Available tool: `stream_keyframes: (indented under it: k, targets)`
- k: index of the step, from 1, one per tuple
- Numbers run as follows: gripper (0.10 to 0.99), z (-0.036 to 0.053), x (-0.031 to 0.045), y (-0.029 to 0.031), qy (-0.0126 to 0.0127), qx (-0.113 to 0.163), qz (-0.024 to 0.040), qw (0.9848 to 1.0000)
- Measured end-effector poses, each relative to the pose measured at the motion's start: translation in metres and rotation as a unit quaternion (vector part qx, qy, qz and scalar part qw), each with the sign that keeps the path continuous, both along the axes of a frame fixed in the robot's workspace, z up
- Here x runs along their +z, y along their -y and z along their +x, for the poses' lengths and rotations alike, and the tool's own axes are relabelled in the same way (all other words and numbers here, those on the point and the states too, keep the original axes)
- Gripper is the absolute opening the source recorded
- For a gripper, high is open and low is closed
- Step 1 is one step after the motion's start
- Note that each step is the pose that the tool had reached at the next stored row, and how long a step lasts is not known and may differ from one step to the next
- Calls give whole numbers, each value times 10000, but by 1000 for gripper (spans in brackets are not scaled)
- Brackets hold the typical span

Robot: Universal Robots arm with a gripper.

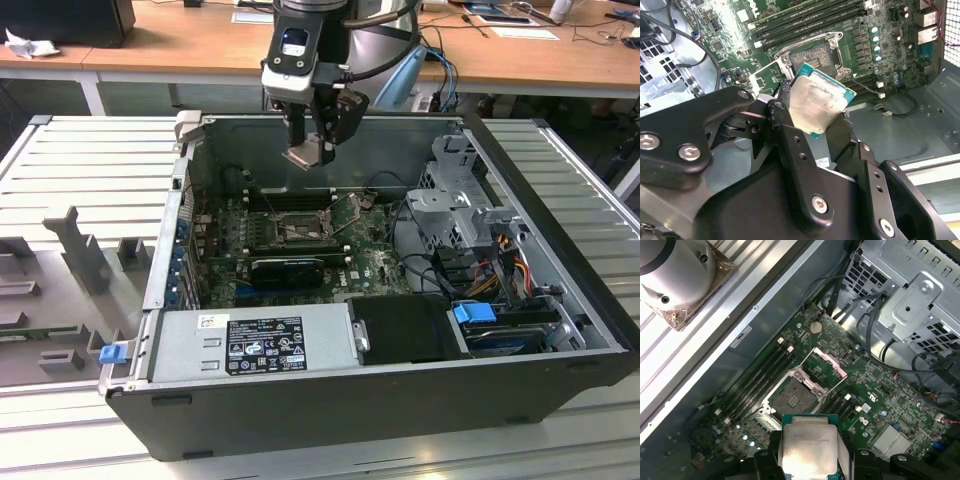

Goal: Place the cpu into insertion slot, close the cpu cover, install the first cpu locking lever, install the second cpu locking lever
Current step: 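Place the cpu into insertion slot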

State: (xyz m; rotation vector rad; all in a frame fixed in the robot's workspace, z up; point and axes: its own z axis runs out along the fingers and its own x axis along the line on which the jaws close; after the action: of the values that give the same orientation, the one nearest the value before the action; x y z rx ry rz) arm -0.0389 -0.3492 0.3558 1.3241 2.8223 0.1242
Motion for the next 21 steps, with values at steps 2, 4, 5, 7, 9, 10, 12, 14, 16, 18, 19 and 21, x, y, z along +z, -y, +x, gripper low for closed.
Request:
stream_keyframes:
  k: [2, 4, 5, 7, 9, 10, 12, 14, 16, 18, 19, 21]
  targets:
    - [529, 0, -10, 0, 0, -230, 1, 9997]
    - [529, 0, -22, 0, -2, -485, 0, 9988]
    - [529, 0, -27, 0, -2, -569, 0, 9984]
    - [529, 0, -36, 0, -4, -759, -1, 9971]
    - [529, 0, -43, 0, -5, -899, -1, 9960]
    - [529, 0, -47, 0, -6, -996, -1, 9950]
    - [529, 0, -57, 0, -9, -1215, -2, 9926]
    - [529, 0, -63, 0, -11, -1341, -2, 9910]
    - [529, 0, -68, 0, -13, -1453, -2, 9894]
    - [529, 0, -73, 0, -14, -1553, -2, 9879]
    - [529, 0, -76, 0, -15, -1596, -2, 9872]
    - [529, 0, -82, 0, -18, -1713, -2, 9852]
